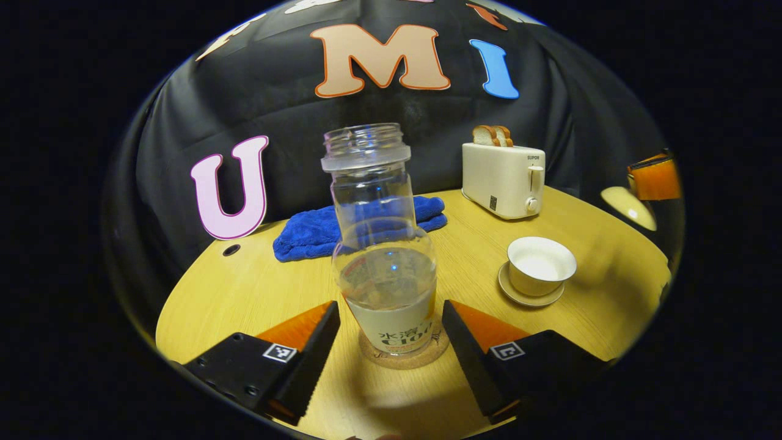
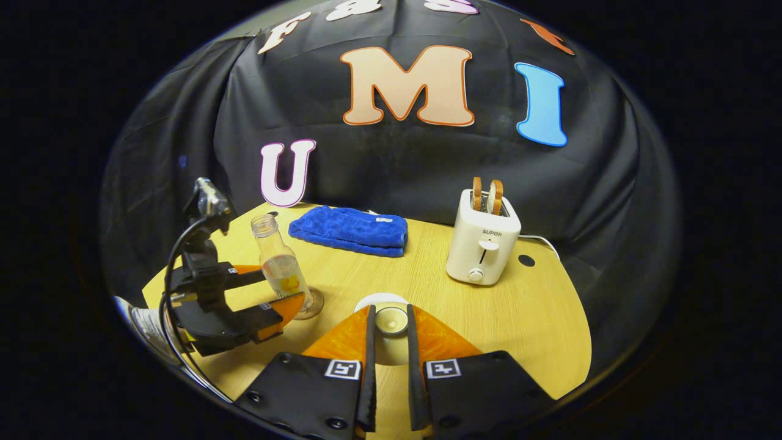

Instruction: Open the teacup lid with one hand, grasp the water bottle and pour water into the teacup with the other hand; after pouring, place the water bottle on the coaster and then close the teacup lid.

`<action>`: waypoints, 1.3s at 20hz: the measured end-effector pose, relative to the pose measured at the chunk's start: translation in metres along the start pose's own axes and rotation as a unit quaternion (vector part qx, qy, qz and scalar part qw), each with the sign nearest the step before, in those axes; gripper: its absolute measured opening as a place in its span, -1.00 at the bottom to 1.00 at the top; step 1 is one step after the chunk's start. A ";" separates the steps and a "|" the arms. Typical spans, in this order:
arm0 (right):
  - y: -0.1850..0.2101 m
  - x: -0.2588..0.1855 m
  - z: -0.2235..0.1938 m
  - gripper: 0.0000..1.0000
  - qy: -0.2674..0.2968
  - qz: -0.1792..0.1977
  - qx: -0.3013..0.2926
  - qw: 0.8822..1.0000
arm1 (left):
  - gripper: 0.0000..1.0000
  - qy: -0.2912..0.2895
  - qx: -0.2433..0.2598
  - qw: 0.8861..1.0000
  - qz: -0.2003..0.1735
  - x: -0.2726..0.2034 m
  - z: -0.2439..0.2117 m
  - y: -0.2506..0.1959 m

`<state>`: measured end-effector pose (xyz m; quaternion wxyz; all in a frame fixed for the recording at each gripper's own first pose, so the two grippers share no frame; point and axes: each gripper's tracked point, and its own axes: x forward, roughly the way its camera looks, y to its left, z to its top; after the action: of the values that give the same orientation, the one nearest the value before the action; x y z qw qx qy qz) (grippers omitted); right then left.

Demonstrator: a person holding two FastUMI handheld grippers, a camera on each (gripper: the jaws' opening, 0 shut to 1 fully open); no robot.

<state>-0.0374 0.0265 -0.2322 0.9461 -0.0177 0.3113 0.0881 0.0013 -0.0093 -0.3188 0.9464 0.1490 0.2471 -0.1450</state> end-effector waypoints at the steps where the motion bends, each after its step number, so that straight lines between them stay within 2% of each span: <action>1: 0.001 0.006 0.002 -0.51 -0.002 0.002 0.001 1.000 | 0.96 -0.001 -0.001 1.000 0.003 -0.005 -0.001 0.001; 8: 0.012 0.054 -0.004 -0.51 0.003 0.019 0.004 1.000 | 0.94 -0.027 -0.015 0.999 0.039 -0.061 0.012 0.018; 14: 0.013 0.090 -0.029 -0.51 0.030 0.014 0.006 0.999 | 0.92 -0.045 -0.012 0.997 0.054 -0.091 0.029 0.029; 16: 0.012 0.097 -0.042 -0.51 0.045 0.012 0.009 0.999 | 0.93 -0.048 -0.010 0.997 0.059 -0.096 0.032 0.030; 17: 0.012 0.099 -0.047 -0.55 0.049 0.011 0.010 0.999 | 1.00 -0.048 -0.011 0.997 0.061 -0.100 0.032 0.030; 18: 0.012 0.101 -0.051 -0.50 0.053 0.011 0.010 0.999 | 0.93 -0.047 -0.011 0.997 0.059 -0.104 0.033 0.030; 19: 0.012 0.101 -0.051 -0.55 0.052 0.011 0.008 0.999 | 0.93 -0.046 -0.010 0.997 0.060 -0.106 0.032 0.030; 26: 0.016 0.113 -0.051 -0.51 0.040 0.008 -0.005 0.999 | 0.93 -0.048 -0.002 0.996 0.071 -0.116 0.039 0.035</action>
<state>0.0191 0.0552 -0.3398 0.9320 -0.0230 0.3485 0.0967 -0.0665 0.0324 -0.2197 0.9653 0.1575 0.1906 -0.0844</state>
